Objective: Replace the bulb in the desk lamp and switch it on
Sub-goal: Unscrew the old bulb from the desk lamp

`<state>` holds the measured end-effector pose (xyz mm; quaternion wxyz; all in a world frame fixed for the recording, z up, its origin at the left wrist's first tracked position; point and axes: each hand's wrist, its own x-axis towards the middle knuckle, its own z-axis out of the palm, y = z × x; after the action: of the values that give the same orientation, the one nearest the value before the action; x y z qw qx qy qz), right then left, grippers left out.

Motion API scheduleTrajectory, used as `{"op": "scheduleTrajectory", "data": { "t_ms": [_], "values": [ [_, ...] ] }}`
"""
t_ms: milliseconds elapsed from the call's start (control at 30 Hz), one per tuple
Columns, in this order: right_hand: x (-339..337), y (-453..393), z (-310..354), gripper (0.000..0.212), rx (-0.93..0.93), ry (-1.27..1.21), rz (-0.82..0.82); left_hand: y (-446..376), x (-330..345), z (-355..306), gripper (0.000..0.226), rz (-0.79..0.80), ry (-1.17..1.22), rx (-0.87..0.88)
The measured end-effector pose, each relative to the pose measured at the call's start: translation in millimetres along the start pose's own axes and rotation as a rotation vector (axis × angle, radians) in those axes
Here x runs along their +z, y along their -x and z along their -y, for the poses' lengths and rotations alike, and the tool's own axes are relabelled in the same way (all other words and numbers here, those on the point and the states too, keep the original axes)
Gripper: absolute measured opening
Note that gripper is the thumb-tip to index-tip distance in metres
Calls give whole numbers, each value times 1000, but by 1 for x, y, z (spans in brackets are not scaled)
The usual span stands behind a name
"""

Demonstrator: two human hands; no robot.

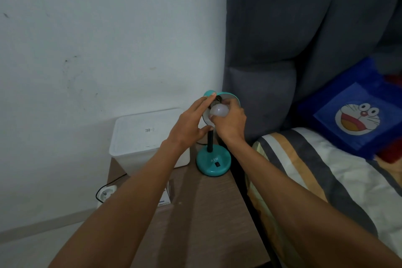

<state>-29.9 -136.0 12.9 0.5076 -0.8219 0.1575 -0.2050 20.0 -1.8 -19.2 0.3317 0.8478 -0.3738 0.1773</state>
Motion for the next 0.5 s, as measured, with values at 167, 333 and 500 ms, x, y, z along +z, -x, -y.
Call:
{"op": "scheduleTrajectory", "data": {
  "t_ms": [167, 333, 500],
  "values": [
    [0, -2, 0, 45, 108, -65, -3, 1, -1, 1, 97, -6, -5, -23],
    [-2, -3, 2, 58, -13, 108, 22, 4, -3, 1, 99, 13, -2, -16],
    [-4, -3, 4, 39, -5, 16, 43, 3, -3, 1, 96, -5, 3, -12]
  ]
}}
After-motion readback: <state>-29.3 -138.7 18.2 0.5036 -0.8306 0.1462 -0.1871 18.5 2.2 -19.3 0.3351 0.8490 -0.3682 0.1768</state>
